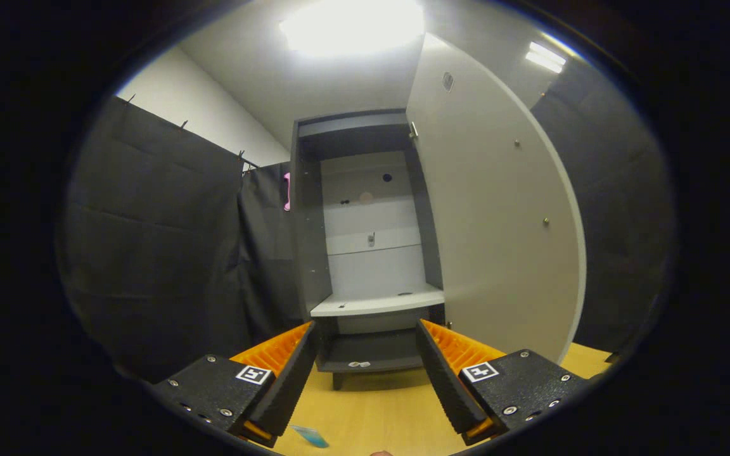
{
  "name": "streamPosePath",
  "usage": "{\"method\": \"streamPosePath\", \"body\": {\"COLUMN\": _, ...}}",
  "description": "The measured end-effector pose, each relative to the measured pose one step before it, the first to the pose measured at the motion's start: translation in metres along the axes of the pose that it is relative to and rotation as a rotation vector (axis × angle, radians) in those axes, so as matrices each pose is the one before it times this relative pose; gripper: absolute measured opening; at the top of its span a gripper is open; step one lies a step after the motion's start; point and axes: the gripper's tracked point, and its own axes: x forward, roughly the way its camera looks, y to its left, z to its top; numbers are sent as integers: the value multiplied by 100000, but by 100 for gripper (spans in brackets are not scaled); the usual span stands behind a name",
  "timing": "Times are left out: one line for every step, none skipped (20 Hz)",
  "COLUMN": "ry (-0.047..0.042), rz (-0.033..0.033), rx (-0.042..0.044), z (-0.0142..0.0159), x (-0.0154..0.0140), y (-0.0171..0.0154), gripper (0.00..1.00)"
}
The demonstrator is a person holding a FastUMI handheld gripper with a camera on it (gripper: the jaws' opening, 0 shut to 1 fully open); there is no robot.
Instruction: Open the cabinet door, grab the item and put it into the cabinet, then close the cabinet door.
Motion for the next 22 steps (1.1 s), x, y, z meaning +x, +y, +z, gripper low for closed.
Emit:
{"method": "streamPosePath", "body": {"ry": 2722, "rz": 1407, "rx": 2566, "z": -1129, "x": -171, "y": 786, "gripper": 93}}
{"method": "streamPosePath", "body": {"ry": 2975, "rz": 1754, "rx": 2568, "z": -960, "x": -292, "y": 731, "gripper": 93}}
{"method": "streamPosePath", "body": {"ry": 3085, "rz": 1174, "rx": 2165, "z": -847, "x": -450, "y": 633, "gripper": 94}}
{"method": "streamPosePath", "body": {"ry": 3179, "rz": 558, "rx": 1339, "z": -875, "x": -234, "y": 432, "gripper": 94}}
{"method": "streamPosePath", "body": {"ry": 2715, "rz": 482, "rx": 834, "z": -876, "x": -126, "y": 347, "gripper": 94}}
{"method": "streamPosePath", "body": {"ry": 2322, "rz": 500, "rx": 312, "z": -735, "x": 1, "y": 320, "gripper": 95}}
{"method": "streamPosePath", "body": {"ry": 2405, "rz": 246, "rx": -391, "z": -1004, "x": 211, "y": 166, "gripper": 95}}
{"method": "streamPosePath", "body": {"ry": 2991, "rz": 594, "rx": -854, "z": -1027, "x": -94, "y": 184, "gripper": 95}}
{"method": "streamPosePath", "body": {"ry": 2633, "rz": 1015, "rx": -772, "z": -800, "x": -126, "y": 248, "gripper": 95}}
{"method": "streamPosePath", "body": {"ry": 1880, "rz": 1123, "rx": -1045, "z": -644, "x": -53, "y": 259, "gripper": 96}}
{"method": "streamPosePath", "body": {"ry": 2003, "rz": 492, "rx": -1335, "z": -693, "x": 125, "y": 172, "gripper": 96}}
{"method": "streamPosePath", "body": {"ry": 1503, "rz": 611, "rx": -1246, "z": -560, "x": -34, "y": 167, "gripper": 95}}
{"method": "streamPosePath", "body": {"ry": 1106, "rz": 353, "rx": -1148, "z": -640, "x": 7, "y": 272, "gripper": 96}}
{"method": "streamPosePath", "body": {"ry": 1548, "rz": 73, "rx": -1497, "z": -639, "x": 81, "y": 94, "gripper": 95}}
{"method": "streamPosePath", "body": {"ry": 1435, "rz": 67, "rx": -1640, "z": -741, "x": 329, "y": 21, "gripper": 95}}
{"method": "streamPosePath", "body": {"ry": 1556, "rz": -124, "rx": -1727, "z": -557, "x": 176, "y": -160, "gripper": 96}}
{"method": "streamPosePath", "body": {"ry": 1682, "rz": -65, "rx": -1734, "z": -732, "x": 90, "y": 87, "gripper": 96}}
{"method": "streamPosePath", "body": {"ry": 1960, "rz": -616, "rx": -1876, "z": -664, "x": 78, "y": -205, "gripper": 95}}
{"method": "streamPosePath", "body": {"ry": 1689, "rz": -617, "rx": -883, "z": -617, "x": 67, "y": -134, "gripper": 96}}
{"method": "streamPosePath", "body": {"ry": 1239, "rz": -627, "rx": -44, "z": -493, "x": -11, "y": -80, "gripper": 96}}
{"method": "streamPosePath", "body": {"ry": 1933, "rz": -630, "rx": 401, "z": -717, "x": 220, "y": 130, "gripper": 96}}
{"method": "streamPosePath", "body": {"ry": 1836, "rz": -586, "rx": 131, "z": -627, "x": 52, "y": 15, "gripper": 94}}
